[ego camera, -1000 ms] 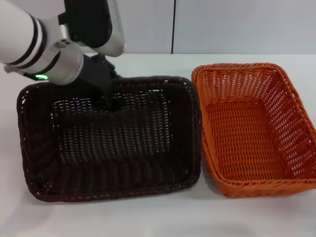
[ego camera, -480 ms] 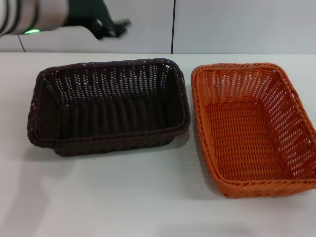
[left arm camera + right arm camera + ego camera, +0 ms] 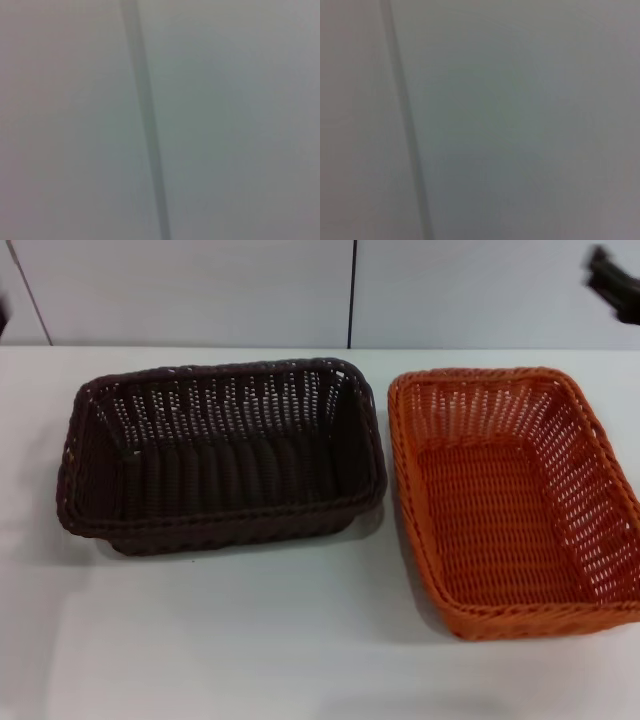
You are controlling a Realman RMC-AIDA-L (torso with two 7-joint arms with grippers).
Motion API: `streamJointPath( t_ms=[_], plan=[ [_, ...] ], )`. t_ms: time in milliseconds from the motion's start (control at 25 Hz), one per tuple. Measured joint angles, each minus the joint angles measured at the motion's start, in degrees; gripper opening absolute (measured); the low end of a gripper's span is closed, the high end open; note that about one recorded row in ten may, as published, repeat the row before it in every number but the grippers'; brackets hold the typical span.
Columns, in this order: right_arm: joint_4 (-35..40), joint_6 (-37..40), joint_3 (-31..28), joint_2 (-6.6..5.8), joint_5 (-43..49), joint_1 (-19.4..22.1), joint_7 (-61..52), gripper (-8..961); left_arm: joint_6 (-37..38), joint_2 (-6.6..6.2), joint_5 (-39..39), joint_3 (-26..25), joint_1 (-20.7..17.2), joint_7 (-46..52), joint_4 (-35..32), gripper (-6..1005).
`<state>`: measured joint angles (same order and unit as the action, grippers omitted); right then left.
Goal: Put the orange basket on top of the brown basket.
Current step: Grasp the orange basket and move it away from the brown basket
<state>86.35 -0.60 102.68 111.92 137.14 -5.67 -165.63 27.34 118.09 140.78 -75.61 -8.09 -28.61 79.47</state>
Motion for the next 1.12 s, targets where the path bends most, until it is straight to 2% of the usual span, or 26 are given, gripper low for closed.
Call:
streamJointPath(
  t_ms=[120,200,240,280,320,360,400,440,480,520,560,600,640,840,960,1040,1120],
  plan=[
    [8.48,24.57,-7.18,0.37,0.90,-3.58,0.67,789,16.44,0.01,0.43,3.56,0.61,8.80,-14.28,729],
    [13.35,41.12,-12.21,0.40,0.70,-7.00,1.27,789,24.28,0.11,0.42,5.32,1.82,12.45,-22.08,728],
    [17.98,56.89,-17.14,0.41,0.45,-10.52,1.76,789,29.55,0.15,0.37,6.36,3.20,15.17,-28.46,728],
    [17.98,56.89,-17.14,0.41,0.45,-10.52,1.76,788,29.55,0.15,0.37,6.36,3.20,15.17,-28.46,727],
    [21.87,72.31,-22.31,0.52,-0.59,-14.39,3.13,788,31.73,0.19,0.27,6.61,3.93,16.12,-31.56,727],
    [22.82,79.46,-25.17,0.71,-1.82,-16.40,4.79,788,32.64,0.23,0.28,6.71,4.30,16.51,-32.89,727],
    [22.82,79.46,-25.17,0.71,-1.82,-16.40,4.79,788,32.64,0.23,0.28,6.71,4.30,16.51,-32.89,726],
    [23.34,91.66,-30.18,1.13,-4.62,-20.25,8.50,788,34.16,0.41,-0.29,6.80,5.69,17.04,-37.94,726],
    [23.34,91.66,-30.18,1.13,-4.62,-20.25,8.50,788,34.14,0.44,-0.73,6.81,6.03,17.07,-38.87,725],
    [21.67,103.69,-34.69,1.34,-7.58,-24.25,12.37,788,34.07,0.43,-1.61,6.87,6.54,17.14,-39.96,725],
    [20.51,108.24,-36.23,1.43,-8.30,-25.63,14.02,788,34.07,0.43,-1.61,6.87,6.54,17.14,-39.96,725],
    [20.51,108.24,-36.23,1.43,-8.30,-25.63,14.02,788,34.04,0.43,-2.44,6.97,7.08,17.19,-40.94,725],
    [17.75,115.35,-39.04,1.69,-8.55,-27.99,16.67,788,33.76,0.40,-3.34,7.05,7.96,17.24,-42.43,725],
    [15.21,120.88,-37.94,1.81,-3.83,-29.01,20.38,788,32.12,0.41,-3.79,7.09,8.87,17.62,-43.51,725],
    [14.76,121.29,-36.32,2.11,0.12,-29.33,21.80,788,31.23,0.46,-4.38,7.07,9.18,17.74,-43.66,725],
    [12.27,121.34,-34.32,3.12,4.91,-30.79,22.81,788,30.44,0.47,-4.88,7.07,9.44,17.83,-43.70,725],
    [11.09,121.18,-33.60,3.52,6.01,-31.24,23.17,789,30.13,0.47,-5.04,7.08,9.59,17.86,-43.71,725]
  ],
)
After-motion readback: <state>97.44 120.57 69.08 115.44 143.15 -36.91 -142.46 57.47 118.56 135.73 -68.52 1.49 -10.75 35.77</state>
